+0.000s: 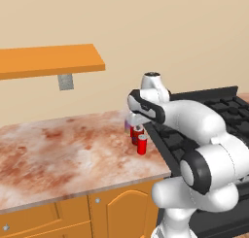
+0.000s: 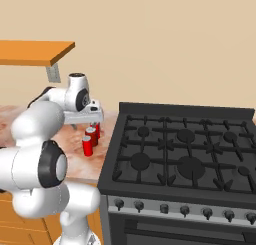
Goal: Four empty soda cans are scattered around the kitchen. Gather all the cans and cluster them next to the stove for recycling.
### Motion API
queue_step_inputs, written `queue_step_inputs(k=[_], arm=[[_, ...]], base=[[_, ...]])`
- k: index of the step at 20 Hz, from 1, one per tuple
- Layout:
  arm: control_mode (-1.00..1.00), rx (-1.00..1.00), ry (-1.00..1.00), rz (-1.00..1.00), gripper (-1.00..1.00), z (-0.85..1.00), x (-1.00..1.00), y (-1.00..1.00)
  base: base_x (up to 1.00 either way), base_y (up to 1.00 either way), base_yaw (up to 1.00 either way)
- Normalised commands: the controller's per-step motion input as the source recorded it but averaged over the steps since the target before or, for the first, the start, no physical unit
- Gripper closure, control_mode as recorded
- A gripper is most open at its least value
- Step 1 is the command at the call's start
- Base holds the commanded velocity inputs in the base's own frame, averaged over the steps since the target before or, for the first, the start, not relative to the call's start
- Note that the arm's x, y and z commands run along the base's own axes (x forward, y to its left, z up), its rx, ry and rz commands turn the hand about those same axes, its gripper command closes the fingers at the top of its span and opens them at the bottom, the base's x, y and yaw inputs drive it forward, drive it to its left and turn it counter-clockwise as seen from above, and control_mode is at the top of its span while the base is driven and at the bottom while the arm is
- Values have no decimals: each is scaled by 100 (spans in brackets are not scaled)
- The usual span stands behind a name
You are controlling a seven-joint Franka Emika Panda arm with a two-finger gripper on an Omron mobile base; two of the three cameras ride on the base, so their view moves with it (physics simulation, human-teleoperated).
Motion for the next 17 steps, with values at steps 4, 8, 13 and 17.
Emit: queue_step_inputs(k=[4,8,13,17], arm=[[-100,0,0,0,-100,46,-43,-22],[-100,0,0,-3,-100,44,-57,-21],[-100,0,-2,-8,-100,44,-73,-25],[-100,0,-8,-8,-100,19,-79,-22]], base=[[0,0,0],[0,0,0],[0,0,0],[0,0,0]])
